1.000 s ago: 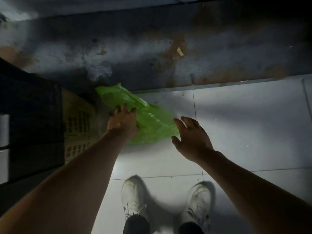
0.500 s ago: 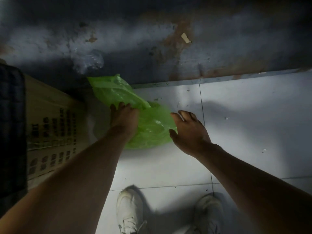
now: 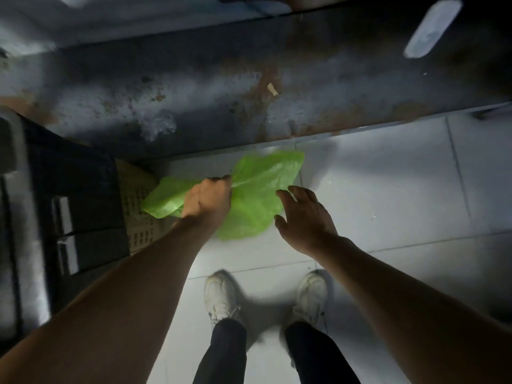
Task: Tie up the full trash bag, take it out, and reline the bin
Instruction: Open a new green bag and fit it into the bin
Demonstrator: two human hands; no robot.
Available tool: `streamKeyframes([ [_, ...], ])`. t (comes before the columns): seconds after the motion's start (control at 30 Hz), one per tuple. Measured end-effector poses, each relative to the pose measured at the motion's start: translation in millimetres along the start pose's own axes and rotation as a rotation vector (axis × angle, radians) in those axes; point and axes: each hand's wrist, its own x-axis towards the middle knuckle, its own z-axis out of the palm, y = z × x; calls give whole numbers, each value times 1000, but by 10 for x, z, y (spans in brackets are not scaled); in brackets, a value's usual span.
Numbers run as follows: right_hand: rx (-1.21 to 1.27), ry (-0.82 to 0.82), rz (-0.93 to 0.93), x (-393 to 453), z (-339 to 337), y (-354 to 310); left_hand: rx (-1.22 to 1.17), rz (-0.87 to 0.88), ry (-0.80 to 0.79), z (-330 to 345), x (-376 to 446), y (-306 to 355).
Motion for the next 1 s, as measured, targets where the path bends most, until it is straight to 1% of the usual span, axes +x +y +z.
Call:
streamKeyframes([
  [0.2,85,55,16,-837,-976,-377,-189,-118,30,-1214,-589,349],
  [0.4,125,144,6,-1624,-1943,-616,-271,-78,70,-2389,-1252,727],
  [0.6,82,232,-44,-2198,-2762,-763,-208,-38,130,-3249,-1921,1005],
  [0.7,52,297,-141,-2419,-3096,-903,-183,8,178,-3583,-2244,1076],
  [0.77,33,312,-205,-2562,-3289,-1026,-170,57,199,-3772,-2472,1086],
  [0.9,-88,323,-320,-2870,-3546,-1282,-52,203,194,-4126,-2974,1043],
  [1.0,-105,333,-309,-3093,-3584,-1400,-49,208,227,-4324,-3356,898],
])
